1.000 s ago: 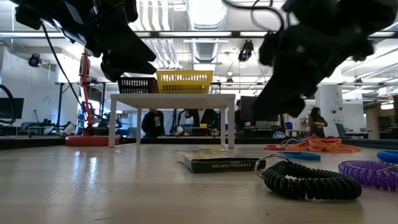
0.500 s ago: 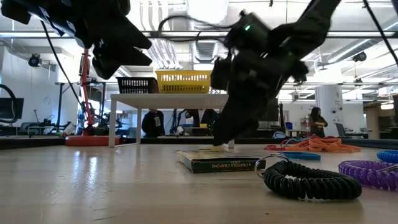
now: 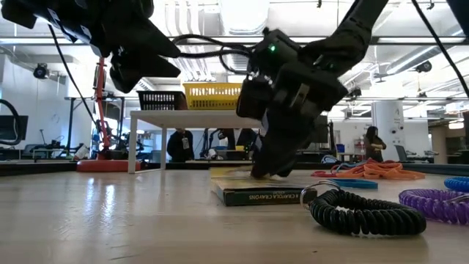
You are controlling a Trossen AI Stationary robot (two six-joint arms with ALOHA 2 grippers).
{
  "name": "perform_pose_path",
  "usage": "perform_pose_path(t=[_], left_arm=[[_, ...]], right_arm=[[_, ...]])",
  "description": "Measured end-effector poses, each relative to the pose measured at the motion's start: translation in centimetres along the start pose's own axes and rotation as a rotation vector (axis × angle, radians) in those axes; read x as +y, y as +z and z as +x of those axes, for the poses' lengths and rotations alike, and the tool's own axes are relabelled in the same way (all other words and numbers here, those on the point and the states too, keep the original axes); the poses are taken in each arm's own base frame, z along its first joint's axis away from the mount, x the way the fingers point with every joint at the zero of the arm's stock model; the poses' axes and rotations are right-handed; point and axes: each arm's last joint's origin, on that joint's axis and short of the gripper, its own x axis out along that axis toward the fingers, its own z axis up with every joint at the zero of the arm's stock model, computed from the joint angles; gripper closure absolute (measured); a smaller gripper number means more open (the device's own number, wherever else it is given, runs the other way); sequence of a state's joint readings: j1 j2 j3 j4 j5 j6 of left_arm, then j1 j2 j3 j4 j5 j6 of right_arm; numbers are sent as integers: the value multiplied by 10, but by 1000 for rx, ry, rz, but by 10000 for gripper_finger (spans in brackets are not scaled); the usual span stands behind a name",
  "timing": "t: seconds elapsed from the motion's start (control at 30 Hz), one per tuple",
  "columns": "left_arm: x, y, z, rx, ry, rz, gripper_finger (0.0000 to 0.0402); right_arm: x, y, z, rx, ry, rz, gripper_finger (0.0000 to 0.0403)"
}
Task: Pick & Place Office Desk Supplies
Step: Put the yellow crayon box into the yellow bin on the shelf
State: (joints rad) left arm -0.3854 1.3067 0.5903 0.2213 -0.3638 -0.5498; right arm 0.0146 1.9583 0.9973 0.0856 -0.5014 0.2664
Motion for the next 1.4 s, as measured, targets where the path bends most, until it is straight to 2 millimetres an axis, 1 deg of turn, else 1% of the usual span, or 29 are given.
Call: perform_pose_path(t=[0.07, 0.13, 0.3, 0.4, 0.57, 0.67, 0.8, 0.97, 1.1, 1.2, 1.27, 1.4], left_arm=[[1, -2, 0, 2, 7, 4, 229], [2, -3, 0, 8, 17, 9, 229], [2, -2, 0, -3, 19, 27, 229], [0, 1, 2, -57, 24, 33, 229], [-4, 0, 15, -119, 6, 135, 228], [-4, -4, 24, -137, 2, 153, 218], [-3, -6, 34, -174, -3, 137, 189], [-2, -3, 51, -215, 5, 115, 146], [-5, -4, 70, -197, 20, 140, 131], [-11, -3, 83, -189, 23, 153, 135], [-14, -1, 88, -192, 22, 173, 146], [-18, 4, 93, -197, 27, 199, 191]], right_arm=[[7, 3, -5, -14, 6, -24, 373], [17, 3, -12, -32, -3, -54, 388], [51, 5, -34, -117, -164, -141, 394], [73, 1, -47, -176, -305, -193, 394], [106, -8, -61, -294, -487, -284, 394], [119, -14, -68, -345, -538, -285, 394], [128, -18, -78, -412, -569, -259, 394], [130, -20, -85, -453, -570, -226, 394], [132, -17, -89, -503, -598, -217, 394], [134, -15, -91, -521, -595, -221, 394], [134, -15, -92, -523, -599, -224, 394], [135, -15, -92, -524, -595, -226, 394]])
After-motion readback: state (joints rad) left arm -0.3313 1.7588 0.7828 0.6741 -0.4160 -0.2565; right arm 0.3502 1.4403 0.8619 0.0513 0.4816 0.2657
